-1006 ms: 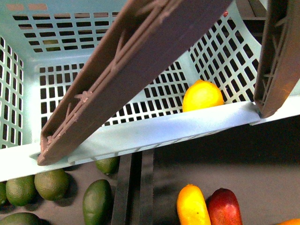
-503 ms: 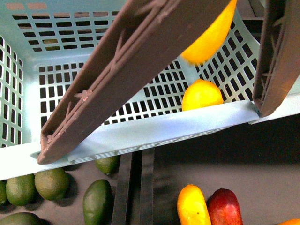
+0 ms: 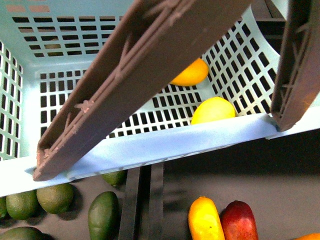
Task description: Pick lemon and mango into basket
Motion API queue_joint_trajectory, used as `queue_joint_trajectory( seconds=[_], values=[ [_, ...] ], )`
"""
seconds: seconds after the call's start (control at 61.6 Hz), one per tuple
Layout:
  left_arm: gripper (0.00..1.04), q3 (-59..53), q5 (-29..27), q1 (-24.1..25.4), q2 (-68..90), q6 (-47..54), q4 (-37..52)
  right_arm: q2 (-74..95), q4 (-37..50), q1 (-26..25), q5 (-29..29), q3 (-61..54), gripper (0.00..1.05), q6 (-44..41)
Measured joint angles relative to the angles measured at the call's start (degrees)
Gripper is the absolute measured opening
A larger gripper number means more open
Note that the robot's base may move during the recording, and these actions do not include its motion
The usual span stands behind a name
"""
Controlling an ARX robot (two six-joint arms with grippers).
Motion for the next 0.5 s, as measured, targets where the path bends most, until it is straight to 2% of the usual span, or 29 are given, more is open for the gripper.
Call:
queue_joint_trajectory(
  seconds=[0.325, 0.406, 0.454, 0.503],
  values=[
    [0.06, 0.0, -0.1, 0.0, 0.0, -0.1, 0.0, -8.7, 1.8, -3.6, -3.3, -11.4, 0.02, -3.0],
    [0.06, 0.0, -0.1, 0.0, 0.0, -0.2, 0.0, -10.6, 1.7, -4.3, -4.0, -13.2, 0.02, -3.3],
    [0.06, 0.0, -0.2, 0.0, 0.0, -0.1, 0.0, -12.1, 1.4, -6.4, -7.5, -14.4, 0.02, -3.4],
    [0.06, 0.0, -0.3, 0.0, 0.0, -0.1, 0.0, -13.2, 1.1, -7.6, -8.2, -15.2, 0.02, -3.4]
  ],
)
